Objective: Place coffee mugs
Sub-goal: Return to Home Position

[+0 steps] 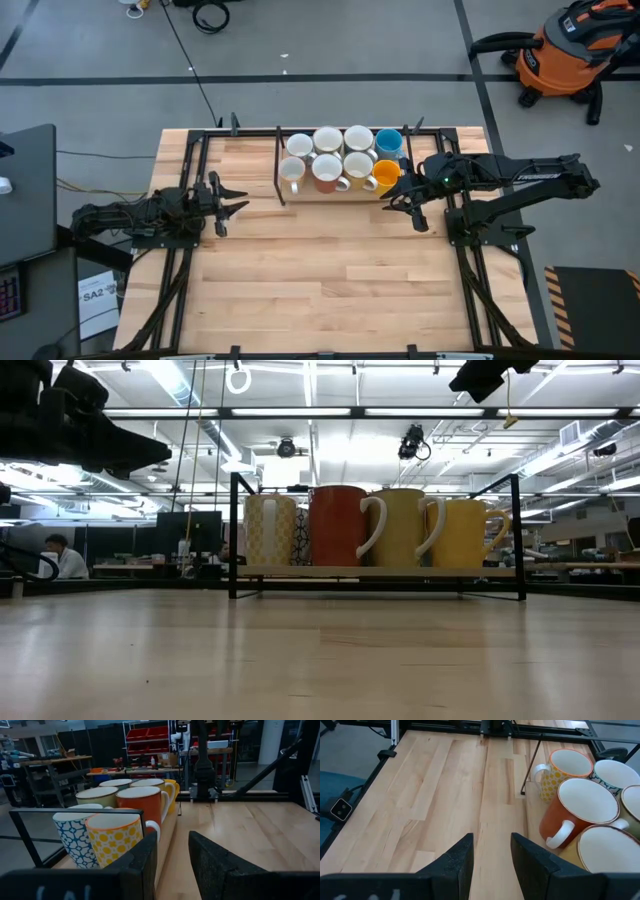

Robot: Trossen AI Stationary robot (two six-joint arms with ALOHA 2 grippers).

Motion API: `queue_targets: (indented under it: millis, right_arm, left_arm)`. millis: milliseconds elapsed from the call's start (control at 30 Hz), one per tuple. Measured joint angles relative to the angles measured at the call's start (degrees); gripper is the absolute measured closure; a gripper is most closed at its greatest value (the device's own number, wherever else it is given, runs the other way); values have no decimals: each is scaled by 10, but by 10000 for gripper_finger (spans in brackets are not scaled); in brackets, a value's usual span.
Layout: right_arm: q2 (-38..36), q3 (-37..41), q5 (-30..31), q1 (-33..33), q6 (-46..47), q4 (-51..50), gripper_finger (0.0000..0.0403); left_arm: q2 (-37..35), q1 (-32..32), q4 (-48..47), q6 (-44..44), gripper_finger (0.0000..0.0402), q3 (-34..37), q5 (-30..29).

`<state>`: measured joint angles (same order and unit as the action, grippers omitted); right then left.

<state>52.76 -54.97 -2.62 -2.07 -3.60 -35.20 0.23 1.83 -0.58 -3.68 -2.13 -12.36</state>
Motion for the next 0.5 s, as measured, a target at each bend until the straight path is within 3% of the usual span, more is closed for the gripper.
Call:
queue_targets:
  millis: [500]
  right_arm:
    - [0, 0, 0, 0, 0, 3, 267]
  left_arm:
    - [0, 0, 0, 0, 283, 0, 0]
